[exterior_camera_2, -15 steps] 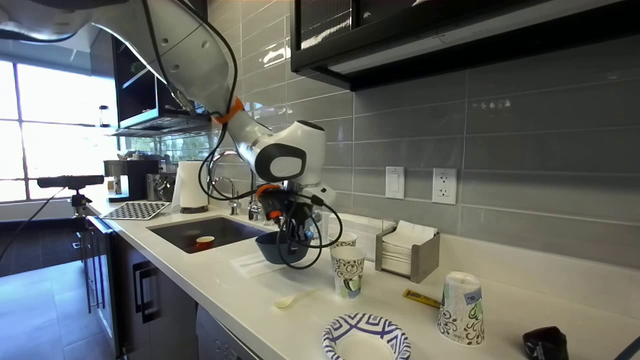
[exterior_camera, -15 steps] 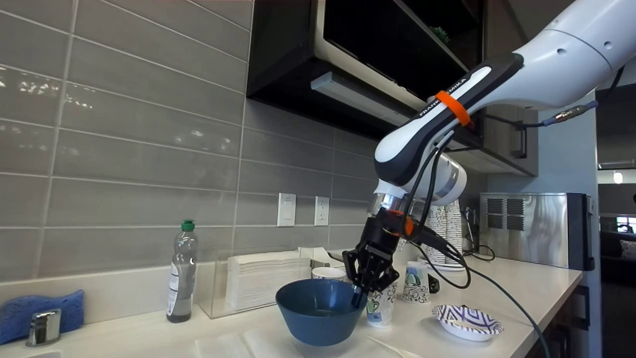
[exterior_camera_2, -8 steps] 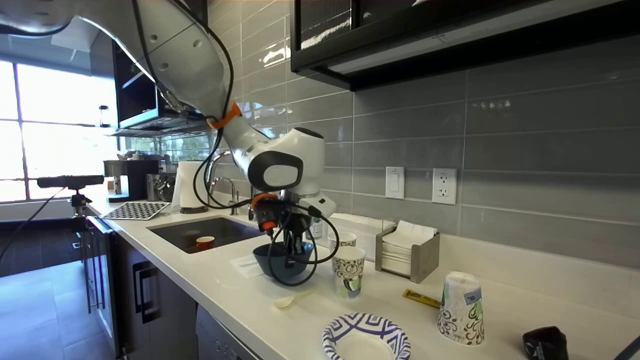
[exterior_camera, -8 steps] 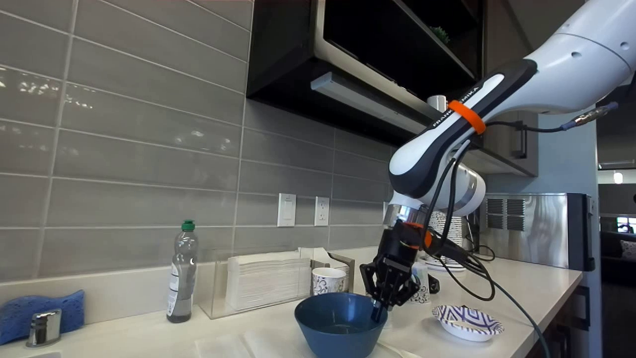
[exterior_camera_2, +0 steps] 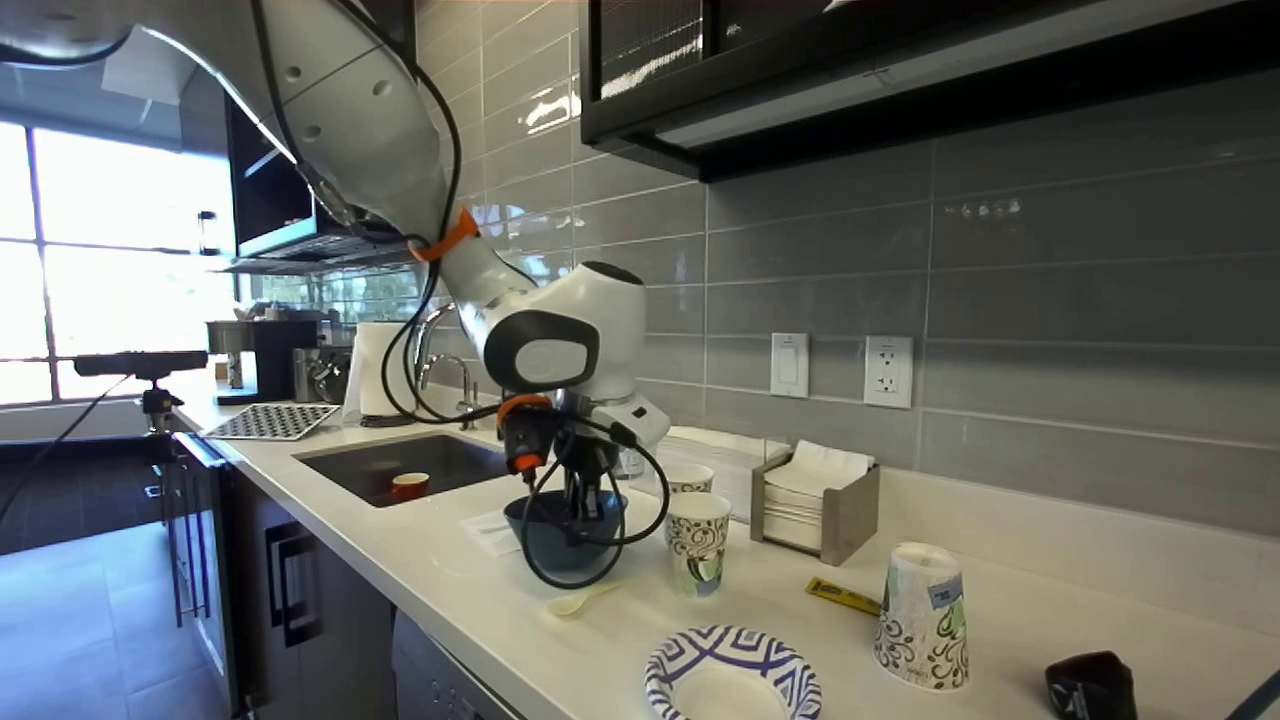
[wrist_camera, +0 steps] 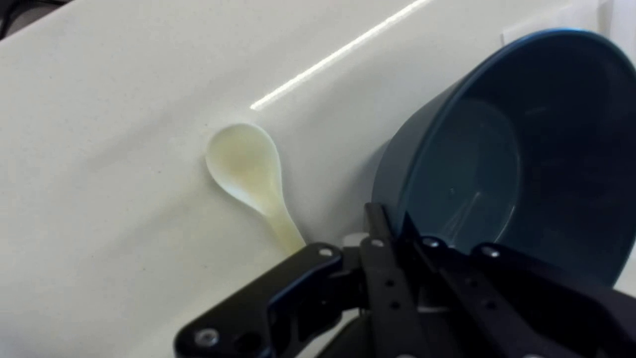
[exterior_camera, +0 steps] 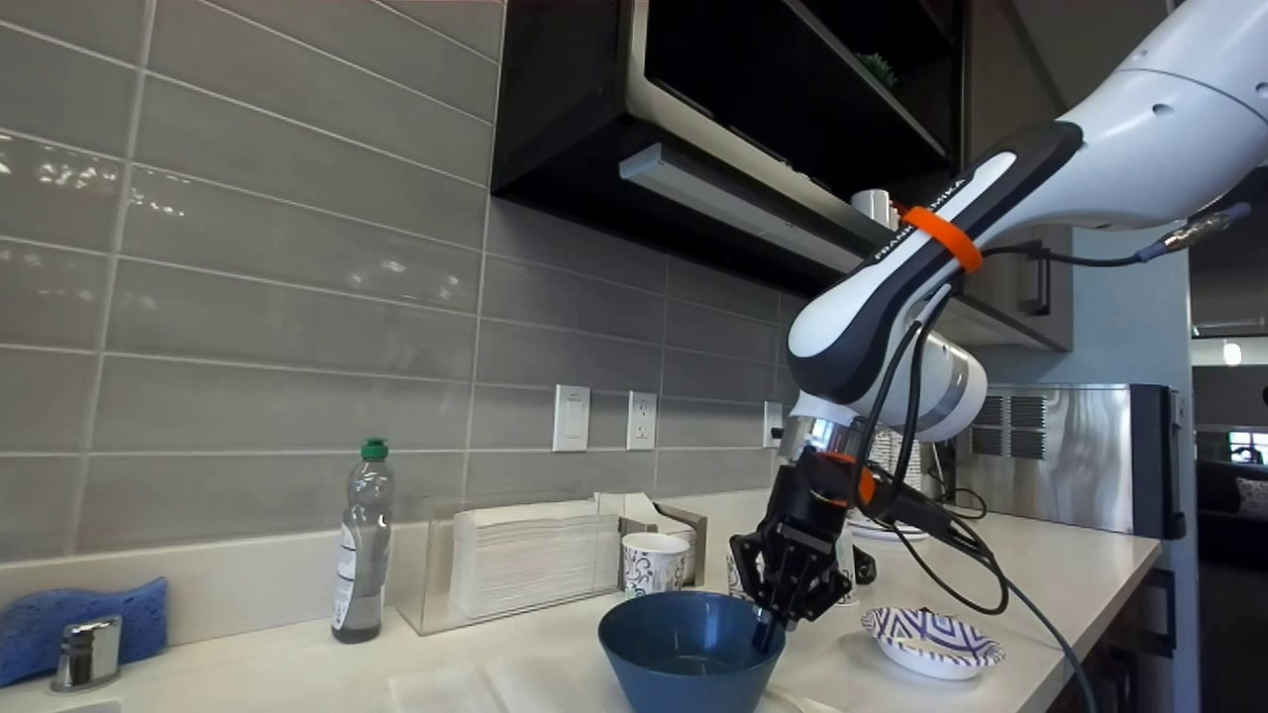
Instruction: Remove the paper cups from the blue bowl, put them on the counter, unstack the paper cups and then move the blue bowl to the right
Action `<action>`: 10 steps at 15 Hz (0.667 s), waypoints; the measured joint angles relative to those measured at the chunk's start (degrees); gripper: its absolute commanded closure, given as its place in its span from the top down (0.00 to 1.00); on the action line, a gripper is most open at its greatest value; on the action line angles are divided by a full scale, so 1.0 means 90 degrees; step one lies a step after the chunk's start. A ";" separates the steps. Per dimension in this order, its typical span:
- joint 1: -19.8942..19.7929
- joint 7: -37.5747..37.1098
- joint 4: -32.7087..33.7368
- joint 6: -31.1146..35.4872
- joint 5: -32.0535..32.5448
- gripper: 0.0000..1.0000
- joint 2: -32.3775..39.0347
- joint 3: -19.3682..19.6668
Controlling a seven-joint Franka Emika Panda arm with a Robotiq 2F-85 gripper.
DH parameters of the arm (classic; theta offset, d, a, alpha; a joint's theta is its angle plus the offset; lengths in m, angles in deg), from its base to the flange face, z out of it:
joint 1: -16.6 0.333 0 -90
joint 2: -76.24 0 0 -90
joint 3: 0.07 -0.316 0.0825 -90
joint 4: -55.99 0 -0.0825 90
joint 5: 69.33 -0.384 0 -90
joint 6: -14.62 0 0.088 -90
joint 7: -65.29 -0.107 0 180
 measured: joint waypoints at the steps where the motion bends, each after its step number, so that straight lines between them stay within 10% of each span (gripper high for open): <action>1: 0.0000 0.0000 -0.0021 0.0006 -0.0015 0.01 0.0000 0.0000; 3: 0.0000 0.0000 -0.0052 0.0013 -0.0043 0.03 0.0000 0.0000; 4: 0.0000 0.0000 -0.0068 0.0018 -0.0057 0.31 0.0000 0.0000; 10: 0.0000 -0.0013 -0.0127 0.0019 -0.0060 0.66 -0.0003 0.0000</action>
